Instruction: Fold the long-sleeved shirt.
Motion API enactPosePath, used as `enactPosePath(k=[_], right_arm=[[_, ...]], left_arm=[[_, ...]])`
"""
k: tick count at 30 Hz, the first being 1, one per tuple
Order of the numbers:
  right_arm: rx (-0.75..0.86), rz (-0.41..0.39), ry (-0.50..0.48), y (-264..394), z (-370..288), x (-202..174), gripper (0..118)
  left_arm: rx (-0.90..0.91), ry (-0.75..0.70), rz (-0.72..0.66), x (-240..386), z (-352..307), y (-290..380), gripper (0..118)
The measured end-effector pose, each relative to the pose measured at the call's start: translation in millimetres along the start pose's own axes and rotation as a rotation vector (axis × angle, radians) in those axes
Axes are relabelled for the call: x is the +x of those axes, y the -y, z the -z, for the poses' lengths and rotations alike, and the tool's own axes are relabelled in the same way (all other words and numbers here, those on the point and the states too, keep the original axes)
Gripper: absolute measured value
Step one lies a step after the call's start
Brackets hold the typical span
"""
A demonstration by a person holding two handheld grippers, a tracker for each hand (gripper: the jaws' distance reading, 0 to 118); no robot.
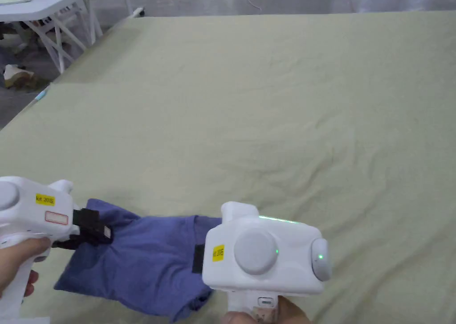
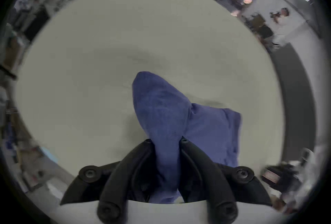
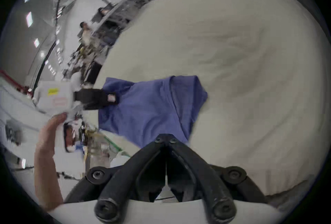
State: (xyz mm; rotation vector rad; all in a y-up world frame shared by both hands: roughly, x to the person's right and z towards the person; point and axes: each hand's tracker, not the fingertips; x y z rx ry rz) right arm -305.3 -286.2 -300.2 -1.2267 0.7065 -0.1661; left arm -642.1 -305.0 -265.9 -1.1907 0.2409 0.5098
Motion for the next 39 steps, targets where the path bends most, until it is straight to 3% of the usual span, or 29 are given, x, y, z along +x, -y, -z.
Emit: enactPosePath(k=[2, 3, 4, 5, 6, 8, 15, 16, 17, 18, 19, 20, 23, 26, 33, 39], right_arm=[[-0.001, -0.028, -0.050, -0.5, 4.2, -26.1, 0], [0.005, -0.038, -0.074, -0.8, 4.9, -34.5, 0], [0.009, -0.045, -0.092, -0.7, 5.4, -41.5, 0], [0.012, -0.045, -0.101, -0.7, 6.2, -45.0, 0], [0.008, -0.041, -0.100, -1.5, 7.2, -45.8, 0], [-0.003, -0.036, -0.106, -3.6, 8.4, -43.6, 0], [0.019, -0.006, -0.102, -11.6, -17.6, -16.4, 0], [0.033, -0.009, -0.105, -13.1, -28.9, -9.7, 0], [0.046, -0.009, -0.108, -14.8, -40.6, -2.6, 0], [0.074, -0.008, -0.113, -17.1, -57.0, 7.0, 0], [0.123, -0.011, -0.114, -19.4, -77.3, 16.6, 0], [0.171, -0.015, -0.099, -22.3, -98.6, 27.3, 0], [0.362, -0.048, -0.003, -27.5, -178.4, 57.1, 0], [0.570, -0.102, 0.108, -21.8, -263.4, 79.8, 0], [0.959, -0.250, 0.370, 31.1, -408.6, 106.1, 0], [1.030, -0.272, 0.409, 76.5, -463.8, 126.6, 0]], left_arm=[[0.019, -0.152, -0.018, -32.7, -4.2, -14.3, 19], [0.022, -0.235, -0.040, -48.1, -3.9, -20.3, 40], [0.030, -0.346, -0.053, -61.9, 0.1, -27.0, 87], [0.088, -0.495, -0.013, -70.3, -1.0, -31.9, 113], [0.101, -0.592, 0.023, -75.9, -0.7, -33.3, 118], [0.150, -0.642, 0.083, -81.3, -4.5, -35.5, 115], [0.154, -0.349, 0.043, -28.3, -26.9, -23.1, 113], [0.148, -0.277, 0.016, -18.0, -33.3, -19.3, 108], [0.141, -0.169, -0.002, -3.1, -42.8, -16.1, 87], [0.186, -0.032, -0.008, 16.5, -56.8, -9.7, 38], [0.258, 0.057, 0.004, 41.0, -69.8, -5.8, 0], [0.317, 0.070, 0.023, 62.9, -81.3, 3.6, 0], [0.498, -0.004, 0.252, 150.4, -130.6, 18.9, 0], [0.716, 0.024, 0.350, 223.7, -178.3, 41.9, 0], [0.985, 0.141, 0.392, 333.8, -246.1, 117.4, 0], [1.041, 0.167, 0.391, 378.1, -269.2, 179.7, 0]])
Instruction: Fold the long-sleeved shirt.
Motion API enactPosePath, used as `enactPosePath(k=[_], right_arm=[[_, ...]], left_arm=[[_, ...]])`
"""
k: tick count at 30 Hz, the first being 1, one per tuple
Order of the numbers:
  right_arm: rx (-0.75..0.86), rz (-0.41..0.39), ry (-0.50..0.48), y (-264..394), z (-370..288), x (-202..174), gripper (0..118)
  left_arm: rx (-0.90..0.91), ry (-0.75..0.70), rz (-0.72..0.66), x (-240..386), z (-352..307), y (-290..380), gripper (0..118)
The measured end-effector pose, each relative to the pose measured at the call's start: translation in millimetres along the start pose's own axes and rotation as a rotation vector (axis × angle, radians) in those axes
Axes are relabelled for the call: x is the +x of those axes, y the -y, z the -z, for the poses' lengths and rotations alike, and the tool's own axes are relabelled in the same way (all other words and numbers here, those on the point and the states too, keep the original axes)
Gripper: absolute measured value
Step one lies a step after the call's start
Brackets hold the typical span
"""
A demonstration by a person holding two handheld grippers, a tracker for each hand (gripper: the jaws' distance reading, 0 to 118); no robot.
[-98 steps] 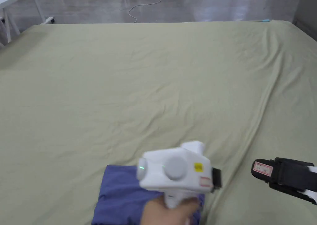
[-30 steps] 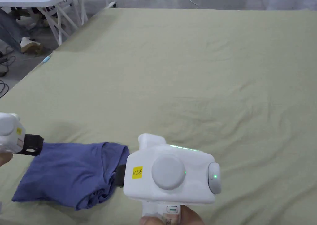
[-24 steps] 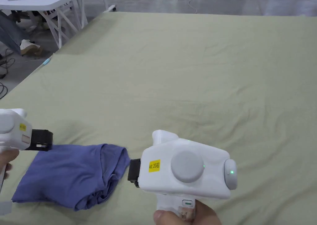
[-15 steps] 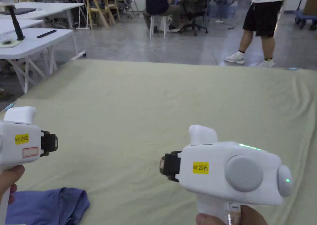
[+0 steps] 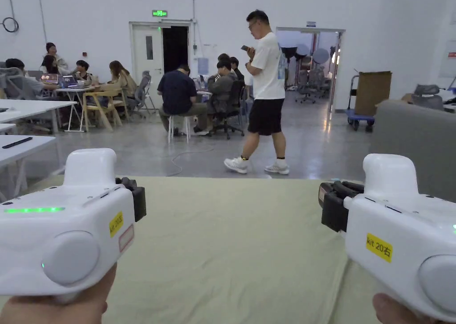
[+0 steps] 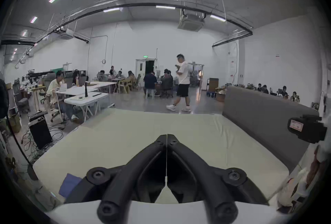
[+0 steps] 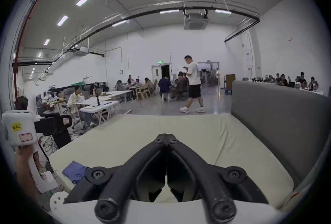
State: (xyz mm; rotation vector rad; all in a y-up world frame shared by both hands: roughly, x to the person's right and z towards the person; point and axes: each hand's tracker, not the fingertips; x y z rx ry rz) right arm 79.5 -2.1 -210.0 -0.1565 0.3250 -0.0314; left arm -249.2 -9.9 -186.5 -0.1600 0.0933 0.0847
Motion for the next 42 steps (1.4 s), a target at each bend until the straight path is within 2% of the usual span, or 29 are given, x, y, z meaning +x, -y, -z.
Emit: enactPosePath(k=[5, 6, 7, 8, 9, 10, 11, 12, 14, 17, 23, 29, 42], right_arm=[[0.031, 0.009, 0.019, 2.1, -32.5, 14.0, 0], [0.033, 0.021, 0.021, 1.3, -37.7, 15.9, 13], [0.041, 0.028, 0.027, 0.9, -42.2, 17.5, 68], [0.039, 0.032, 0.049, 0.2, -41.1, 20.2, 115], [0.001, 0.034, 0.115, -1.7, -37.6, 19.3, 114], [0.087, 0.057, 0.120, 1.4, -51.1, 18.9, 116], [0.059, 0.050, 0.180, 3.9, -57.7, 20.5, 118], [0.061, 0.045, 0.181, -0.6, -54.9, 23.2, 118], [0.057, 0.058, 0.063, -0.1, -67.5, 30.8, 118], [0.039, 0.138, -0.030, -10.0, -73.4, 31.6, 118], [0.048, 0.098, 0.044, -12.5, -84.8, 24.2, 118], [0.027, 0.118, -0.008, -10.9, -79.8, 17.1, 118], [0.031, 0.039, 0.002, -8.3, -75.0, -4.5, 118]], left_arm=[[0.048, -0.010, 0.009, 25.4, -31.1, 2.9, 0], [0.047, -0.023, 0.011, 28.4, -36.0, 4.0, 10], [0.090, -0.087, 0.059, 32.7, -41.4, 3.5, 60], [0.089, -0.154, 0.095, 36.4, -43.0, 4.3, 109], [0.059, -0.187, 0.133, 43.5, -42.4, 3.9, 115], [0.093, -0.128, 0.122, 43.8, -55.7, 0.8, 114], [0.105, -0.132, 0.119, 42.0, -62.0, -5.0, 118], [0.110, -0.115, 0.095, 39.9, -68.3, -7.7, 118], [0.126, -0.084, 0.047, 51.4, -74.4, 2.0, 118], [0.119, -0.088, 0.035, 50.3, -76.7, 1.4, 118], [0.093, -0.062, 0.058, 56.5, -77.9, 3.2, 118], [0.082, -0.045, 0.066, 58.3, -78.7, 3.3, 118], [0.088, -0.041, 0.055, 49.6, -82.1, -0.1, 118]])
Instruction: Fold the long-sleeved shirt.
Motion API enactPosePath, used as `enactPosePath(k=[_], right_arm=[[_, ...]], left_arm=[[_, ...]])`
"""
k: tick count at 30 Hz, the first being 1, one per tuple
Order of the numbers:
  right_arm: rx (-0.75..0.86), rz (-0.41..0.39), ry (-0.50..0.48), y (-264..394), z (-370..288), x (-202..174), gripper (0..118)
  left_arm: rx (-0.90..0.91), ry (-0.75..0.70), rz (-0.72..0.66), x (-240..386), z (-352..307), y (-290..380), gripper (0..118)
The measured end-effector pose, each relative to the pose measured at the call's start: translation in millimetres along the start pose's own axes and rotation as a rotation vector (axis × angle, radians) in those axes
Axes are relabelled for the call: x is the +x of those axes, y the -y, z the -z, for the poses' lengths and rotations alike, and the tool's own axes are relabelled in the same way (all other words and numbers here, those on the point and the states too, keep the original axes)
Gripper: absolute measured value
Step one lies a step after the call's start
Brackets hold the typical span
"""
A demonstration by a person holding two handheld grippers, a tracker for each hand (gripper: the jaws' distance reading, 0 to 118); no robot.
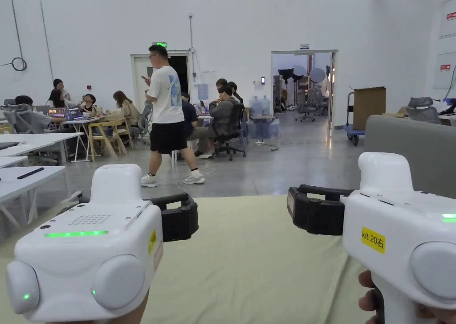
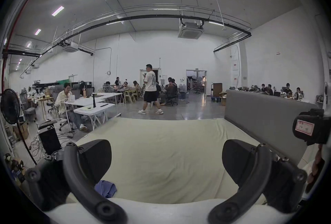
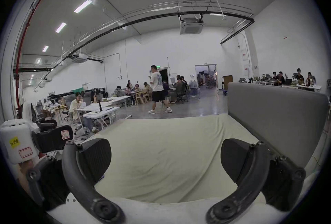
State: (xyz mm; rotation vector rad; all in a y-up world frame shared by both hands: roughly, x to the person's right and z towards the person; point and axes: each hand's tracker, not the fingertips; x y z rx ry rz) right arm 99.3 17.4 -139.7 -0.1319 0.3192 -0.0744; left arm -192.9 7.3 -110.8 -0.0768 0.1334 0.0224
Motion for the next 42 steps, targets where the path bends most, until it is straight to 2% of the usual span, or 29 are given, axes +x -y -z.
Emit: enactPosePath(k=[31, 42], right_arm=[[0.010, -0.036, -0.010, -6.3, -5.7, -19.0, 118], [0.017, -0.028, -0.007, -7.7, -7.9, -18.3, 118]], left_arm=[[0.008, 0.001, -0.007, -3.9, -12.7, -6.8, 118], [-0.001, 0.013, -0.006, -1.8, -14.7, -5.7, 118]])
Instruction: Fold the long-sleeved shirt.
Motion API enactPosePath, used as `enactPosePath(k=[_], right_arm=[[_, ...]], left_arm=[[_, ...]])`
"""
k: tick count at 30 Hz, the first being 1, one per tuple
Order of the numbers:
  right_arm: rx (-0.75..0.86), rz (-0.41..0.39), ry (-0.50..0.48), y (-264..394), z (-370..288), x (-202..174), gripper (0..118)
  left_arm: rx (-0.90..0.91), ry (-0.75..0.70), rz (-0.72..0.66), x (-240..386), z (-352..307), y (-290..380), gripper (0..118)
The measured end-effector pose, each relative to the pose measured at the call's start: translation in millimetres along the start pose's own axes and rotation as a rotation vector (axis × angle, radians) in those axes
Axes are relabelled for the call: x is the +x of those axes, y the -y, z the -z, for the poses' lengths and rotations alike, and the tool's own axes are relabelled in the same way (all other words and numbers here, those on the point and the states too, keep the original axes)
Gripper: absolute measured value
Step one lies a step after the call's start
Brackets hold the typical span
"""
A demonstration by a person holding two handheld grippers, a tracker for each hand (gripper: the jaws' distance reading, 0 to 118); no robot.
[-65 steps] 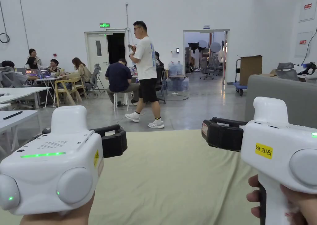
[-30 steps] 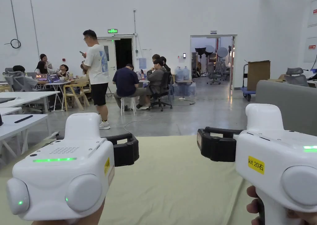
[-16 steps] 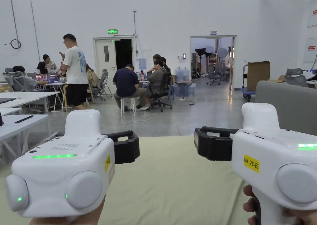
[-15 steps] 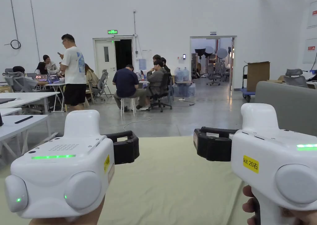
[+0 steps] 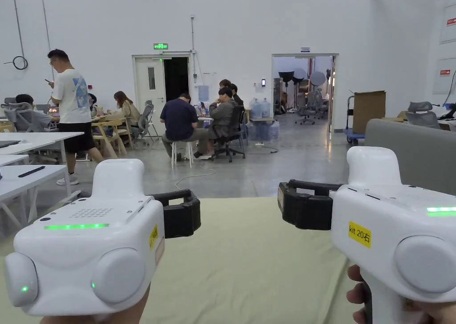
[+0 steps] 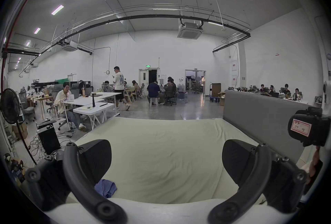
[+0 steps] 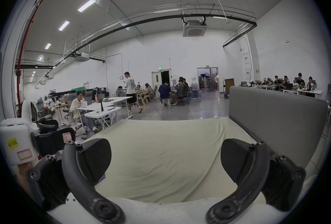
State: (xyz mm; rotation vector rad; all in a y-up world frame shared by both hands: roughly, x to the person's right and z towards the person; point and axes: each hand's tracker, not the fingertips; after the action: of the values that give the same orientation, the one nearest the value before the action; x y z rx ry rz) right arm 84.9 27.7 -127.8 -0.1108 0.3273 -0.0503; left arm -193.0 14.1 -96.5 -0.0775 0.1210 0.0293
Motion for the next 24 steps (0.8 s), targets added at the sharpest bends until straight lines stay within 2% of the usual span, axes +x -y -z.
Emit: enactPosePath(k=[8, 20, 24], right_arm=[[0.000, 0.000, -0.008, 0.8, -0.9, 1.0, 118], [0.048, 0.045, -0.023, -1.9, -9.7, 6.0, 118], [0.020, 0.026, -0.006, -4.6, -10.3, 3.7, 118]], left_arm=[[-0.008, 0.013, 0.003, 4.8, 0.3, 1.6, 118], [-0.006, 0.027, -0.011, 4.2, -2.0, 1.7, 118], [-0.001, 0.019, -0.006, 2.7, -3.3, 0.7, 118]])
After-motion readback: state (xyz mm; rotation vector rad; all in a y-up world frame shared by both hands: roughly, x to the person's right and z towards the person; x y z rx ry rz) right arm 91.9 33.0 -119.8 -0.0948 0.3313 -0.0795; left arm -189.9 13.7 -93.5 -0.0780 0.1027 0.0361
